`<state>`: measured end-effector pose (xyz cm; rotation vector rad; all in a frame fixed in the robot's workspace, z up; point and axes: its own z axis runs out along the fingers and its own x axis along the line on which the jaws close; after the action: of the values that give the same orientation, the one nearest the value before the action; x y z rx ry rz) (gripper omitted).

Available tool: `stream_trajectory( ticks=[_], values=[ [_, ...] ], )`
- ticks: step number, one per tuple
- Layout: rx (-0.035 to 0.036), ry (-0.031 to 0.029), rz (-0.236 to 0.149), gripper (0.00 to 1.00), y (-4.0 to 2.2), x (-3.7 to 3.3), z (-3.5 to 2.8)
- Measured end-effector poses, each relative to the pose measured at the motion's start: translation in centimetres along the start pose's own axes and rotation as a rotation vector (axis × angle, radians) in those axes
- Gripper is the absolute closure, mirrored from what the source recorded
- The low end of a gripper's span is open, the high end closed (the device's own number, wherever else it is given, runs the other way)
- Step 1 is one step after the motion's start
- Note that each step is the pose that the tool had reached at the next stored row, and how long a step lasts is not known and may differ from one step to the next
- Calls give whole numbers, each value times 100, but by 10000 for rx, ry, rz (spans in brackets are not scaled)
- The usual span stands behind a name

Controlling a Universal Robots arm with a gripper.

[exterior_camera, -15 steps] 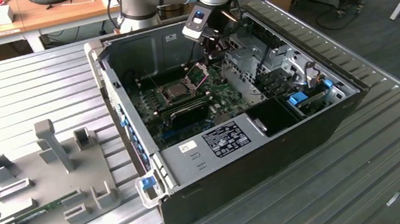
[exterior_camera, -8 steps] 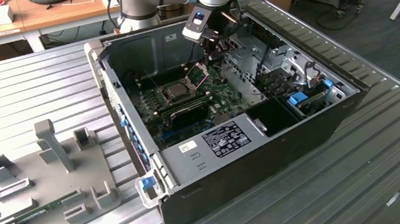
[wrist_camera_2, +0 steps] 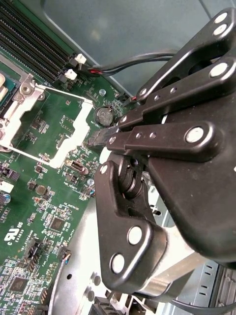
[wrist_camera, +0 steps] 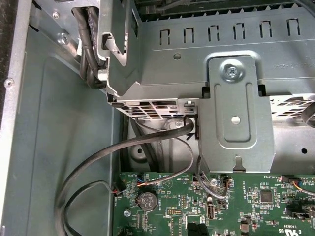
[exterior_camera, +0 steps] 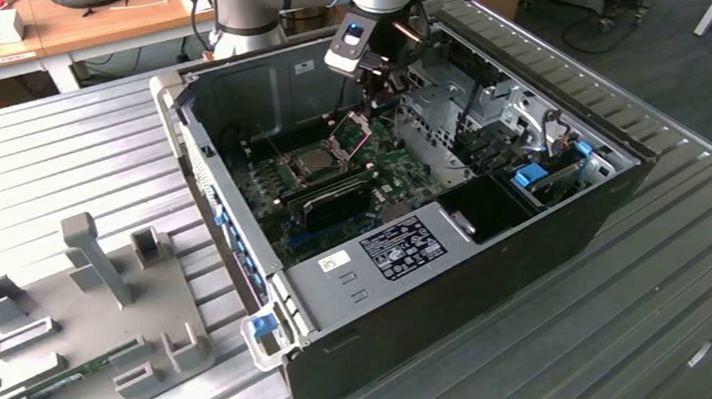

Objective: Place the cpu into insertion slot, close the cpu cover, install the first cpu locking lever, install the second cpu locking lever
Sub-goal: 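Close the cpu cover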

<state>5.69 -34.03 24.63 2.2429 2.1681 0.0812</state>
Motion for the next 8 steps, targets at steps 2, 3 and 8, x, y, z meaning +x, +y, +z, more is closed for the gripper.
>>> stream_trajectory(
  ticks=[2, 3, 8],
  values=[
    [1, -6, -1, 90, -1, -1, 9],
    [1, -7, 0, 90, -1, -1, 9],
    [1, -6, 0, 90, -1, -1, 11]
  ],
)
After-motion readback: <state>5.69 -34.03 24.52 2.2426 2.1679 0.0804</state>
